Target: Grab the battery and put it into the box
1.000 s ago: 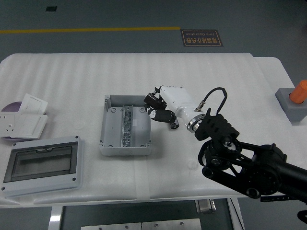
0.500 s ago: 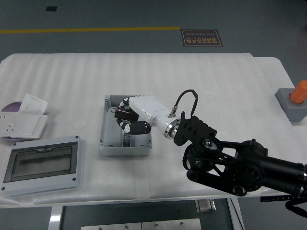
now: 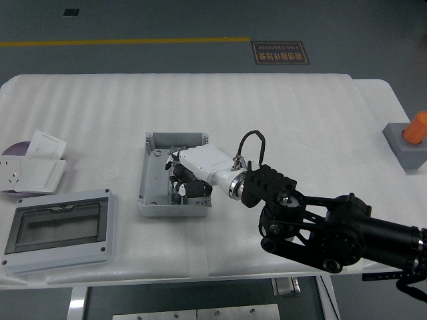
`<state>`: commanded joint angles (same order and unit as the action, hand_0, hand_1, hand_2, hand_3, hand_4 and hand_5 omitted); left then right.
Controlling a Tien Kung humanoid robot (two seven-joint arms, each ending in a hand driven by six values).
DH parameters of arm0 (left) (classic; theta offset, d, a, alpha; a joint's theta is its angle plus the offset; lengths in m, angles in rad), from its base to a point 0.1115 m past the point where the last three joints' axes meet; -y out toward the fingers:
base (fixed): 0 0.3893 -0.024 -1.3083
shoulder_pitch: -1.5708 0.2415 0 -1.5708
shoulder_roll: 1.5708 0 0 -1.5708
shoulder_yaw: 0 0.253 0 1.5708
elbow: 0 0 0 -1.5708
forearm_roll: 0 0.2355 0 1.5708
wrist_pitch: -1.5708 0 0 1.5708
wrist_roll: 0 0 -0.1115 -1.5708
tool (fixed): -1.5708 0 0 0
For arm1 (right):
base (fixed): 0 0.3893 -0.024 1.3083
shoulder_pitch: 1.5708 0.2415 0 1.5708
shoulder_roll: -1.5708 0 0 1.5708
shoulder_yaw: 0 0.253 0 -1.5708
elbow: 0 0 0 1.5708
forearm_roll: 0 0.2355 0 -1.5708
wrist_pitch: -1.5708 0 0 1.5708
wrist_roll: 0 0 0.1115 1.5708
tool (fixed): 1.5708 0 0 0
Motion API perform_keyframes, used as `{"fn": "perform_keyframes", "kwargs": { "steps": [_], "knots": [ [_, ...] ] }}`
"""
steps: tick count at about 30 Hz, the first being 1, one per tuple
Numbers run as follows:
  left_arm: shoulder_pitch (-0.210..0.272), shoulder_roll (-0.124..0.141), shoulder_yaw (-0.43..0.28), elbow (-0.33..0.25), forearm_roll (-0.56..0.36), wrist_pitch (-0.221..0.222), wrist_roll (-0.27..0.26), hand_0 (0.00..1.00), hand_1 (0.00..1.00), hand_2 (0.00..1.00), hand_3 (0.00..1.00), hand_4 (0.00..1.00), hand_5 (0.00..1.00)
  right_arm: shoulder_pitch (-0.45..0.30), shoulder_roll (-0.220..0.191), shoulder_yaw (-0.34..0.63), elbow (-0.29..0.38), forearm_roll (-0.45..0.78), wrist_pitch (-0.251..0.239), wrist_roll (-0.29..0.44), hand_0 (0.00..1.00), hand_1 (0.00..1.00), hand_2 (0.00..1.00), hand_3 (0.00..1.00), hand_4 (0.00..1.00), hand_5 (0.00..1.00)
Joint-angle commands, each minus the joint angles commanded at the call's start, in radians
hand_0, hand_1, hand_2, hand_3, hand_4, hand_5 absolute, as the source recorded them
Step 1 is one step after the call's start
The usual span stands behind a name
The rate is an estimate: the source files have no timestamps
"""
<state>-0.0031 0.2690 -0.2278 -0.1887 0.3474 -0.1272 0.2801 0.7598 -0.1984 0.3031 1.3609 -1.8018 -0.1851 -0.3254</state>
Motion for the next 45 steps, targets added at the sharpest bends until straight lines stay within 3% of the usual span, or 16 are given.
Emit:
{"fn": "perform_keyframes", "kwargs": {
  "steps": [2, 3, 8, 9, 13, 14, 15, 22, 26, 28, 32, 33, 45],
  "knots": [
    [0.000, 0.000, 0.001, 0.000, -0.001, 0.000, 0.000, 0.602, 0.669, 0.568, 0.553, 0.472, 0.510, 0.001, -0.001, 0.000, -0.001, -0.003, -0.008, 0.000, 0.523, 0.660, 0.695, 0.788, 0.372, 0.291],
    [0.000, 0.000, 0.001, 0.000, -0.001, 0.000, 0.000, 0.602, 0.669, 0.566, 0.552, 0.472, 0.510, 0.000, -0.001, 0.000, -0.001, -0.002, -0.013, 0.001, 0.556, 0.701, 0.751, 0.882, 0.440, 0.316],
    [-0.002, -0.001, 0.002, 0.000, -0.001, 0.000, -0.001, 0.602, 0.669, 0.566, 0.552, 0.472, 0.510, -0.007, -0.005, 0.013, -0.003, -0.001, -0.041, 0.003, 0.556, 0.701, 0.751, 0.882, 0.440, 0.316],
    [-0.002, -0.001, 0.002, 0.000, -0.001, 0.000, -0.001, 0.602, 0.667, 0.562, 0.552, 0.471, 0.507, -0.011, -0.007, 0.022, -0.004, -0.001, -0.050, 0.003, 0.574, 0.719, 0.785, 0.928, 0.669, 0.435],
    [-0.003, -0.002, 0.005, 0.000, -0.004, 0.000, -0.002, 0.602, 0.667, 0.562, 0.552, 0.471, 0.507, -0.038, -0.031, 0.092, -0.025, -0.016, -0.066, -0.013, 0.574, 0.719, 0.785, 0.928, 0.669, 0.435],
    [-0.003, -0.002, 0.006, -0.001, -0.005, 0.000, -0.003, 0.602, 0.667, 0.562, 0.552, 0.471, 0.507, -0.042, -0.041, 0.107, -0.032, -0.019, -0.060, -0.019, 0.574, 0.719, 0.785, 0.928, 0.669, 0.435],
    [-0.003, -0.002, 0.007, -0.001, -0.006, 0.000, -0.003, 0.602, 0.668, 0.563, 0.552, 0.470, 0.504, -0.046, -0.055, 0.119, -0.040, -0.020, -0.050, -0.025, 0.573, 0.719, 0.787, 0.932, 0.753, 0.490],
    [-0.004, -0.002, 0.010, 0.000, -0.012, 0.001, -0.004, 0.601, 0.667, 0.562, 0.551, 0.467, 0.500, -0.058, -0.153, 0.140, -0.052, -0.025, 0.086, -0.079, 0.561, 0.708, 0.776, 0.923, 0.763, 0.497],
    [-0.007, -0.003, 0.012, 0.000, -0.013, 0.001, -0.005, 0.601, 0.667, 0.562, 0.551, 0.467, 0.500, -0.057, -0.175, 0.126, -0.046, -0.013, 0.155, -0.087, 0.561, 0.708, 0.776, 0.923, 0.763, 0.497],
    [-0.009, -0.004, 0.015, 0.000, -0.015, 0.002, -0.006, 0.601, 0.667, 0.560, 0.550, 0.466, 0.498, -0.054, -0.178, 0.112, -0.044, -0.008, 0.177, -0.088, 0.579, 0.727, 0.833, 0.970, 0.790, 0.484],
    [-0.010, -0.003, 0.017, 0.000, -0.015, 0.002, -0.008, 0.601, 0.667, 0.560, 0.550, 0.466, 0.498, -0.043, -0.181, 0.079, -0.049, -0.001, 0.201, -0.089, 0.579, 0.727, 0.833, 0.970, 0.790, 0.484],
    [-0.010, -0.003, 0.016, 0.000, -0.013, 0.002, -0.008, 0.601, 0.667, 0.560, 0.550, 0.465, 0.497, -0.039, -0.182, 0.072, -0.053, 0.000, 0.203, -0.088, 0.603, 0.752, 0.890, 0.998, 0.864, 0.487],
    [-0.013, -0.002, 0.012, -0.001, 0.000, 0.002, -0.007, 0.600, 0.666, 0.559, 0.549, 0.461, 0.496, 0.012, -0.191, 0.033, -0.090, 0.007, 0.196, -0.077, 0.592, 0.735, 0.892, 0.998, 0.848, 0.490]
  ]
}}
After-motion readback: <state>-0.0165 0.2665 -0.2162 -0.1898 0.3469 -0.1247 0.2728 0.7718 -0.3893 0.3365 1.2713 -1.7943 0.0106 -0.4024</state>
